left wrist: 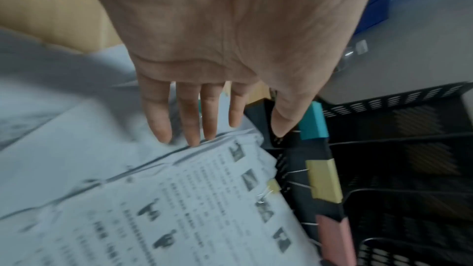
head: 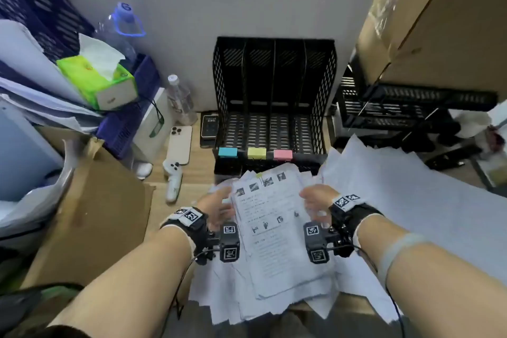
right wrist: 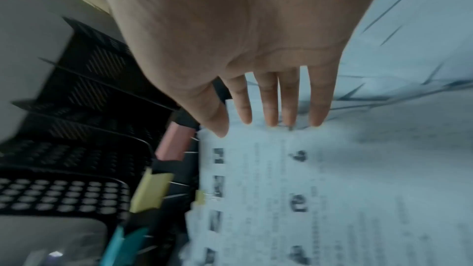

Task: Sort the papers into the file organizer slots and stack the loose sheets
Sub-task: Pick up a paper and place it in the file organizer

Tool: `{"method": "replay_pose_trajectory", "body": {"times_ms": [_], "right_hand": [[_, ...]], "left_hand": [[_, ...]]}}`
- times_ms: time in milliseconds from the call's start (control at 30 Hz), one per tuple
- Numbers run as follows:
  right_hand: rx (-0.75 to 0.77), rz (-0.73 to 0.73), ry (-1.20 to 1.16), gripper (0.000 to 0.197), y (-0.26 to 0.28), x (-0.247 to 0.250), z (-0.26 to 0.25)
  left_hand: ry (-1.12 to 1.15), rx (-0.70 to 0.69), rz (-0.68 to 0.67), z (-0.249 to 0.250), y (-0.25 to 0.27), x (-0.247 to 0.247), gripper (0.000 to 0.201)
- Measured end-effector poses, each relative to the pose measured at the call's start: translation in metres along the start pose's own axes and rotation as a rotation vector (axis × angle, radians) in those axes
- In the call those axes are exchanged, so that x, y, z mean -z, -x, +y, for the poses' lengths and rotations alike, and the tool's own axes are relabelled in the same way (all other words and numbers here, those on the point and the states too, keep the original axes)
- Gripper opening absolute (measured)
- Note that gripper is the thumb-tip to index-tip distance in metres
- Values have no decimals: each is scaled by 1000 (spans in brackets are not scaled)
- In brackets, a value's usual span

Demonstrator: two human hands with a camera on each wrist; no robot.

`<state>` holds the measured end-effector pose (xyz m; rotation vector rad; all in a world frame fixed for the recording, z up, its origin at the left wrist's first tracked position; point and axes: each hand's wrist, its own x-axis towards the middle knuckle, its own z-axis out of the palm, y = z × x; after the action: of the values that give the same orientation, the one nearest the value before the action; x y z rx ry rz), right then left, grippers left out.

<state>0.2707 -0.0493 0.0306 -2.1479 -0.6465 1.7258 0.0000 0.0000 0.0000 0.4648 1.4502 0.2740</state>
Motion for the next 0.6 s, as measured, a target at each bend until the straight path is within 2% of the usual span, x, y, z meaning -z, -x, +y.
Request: {"method": "replay_pose_trajectory", "body": {"times_ms": [67,133,200,333,433,600], "right_hand": [[18,54,175,15,-6,0,12],[38,82,218,40,-16,-1,28],[52,107,212,52,-22,-5,41],[80,136,213,55,-28,-9,54],[72,98,146,56,-30,-7,61],[156,129,281,62,-27,3,52]], "left_hand": [[-122,22,7,-12,-6,-5,36],[-117,-1,19,-28,-11,-10,26],[-120,-55,18,-39,-14,-18,28],[-345,-240,53,-47,-17,-27,19],[-411,-251,83,-46,-11,-30,25],[-486,-299,69,-34,10,-25,20]]}}
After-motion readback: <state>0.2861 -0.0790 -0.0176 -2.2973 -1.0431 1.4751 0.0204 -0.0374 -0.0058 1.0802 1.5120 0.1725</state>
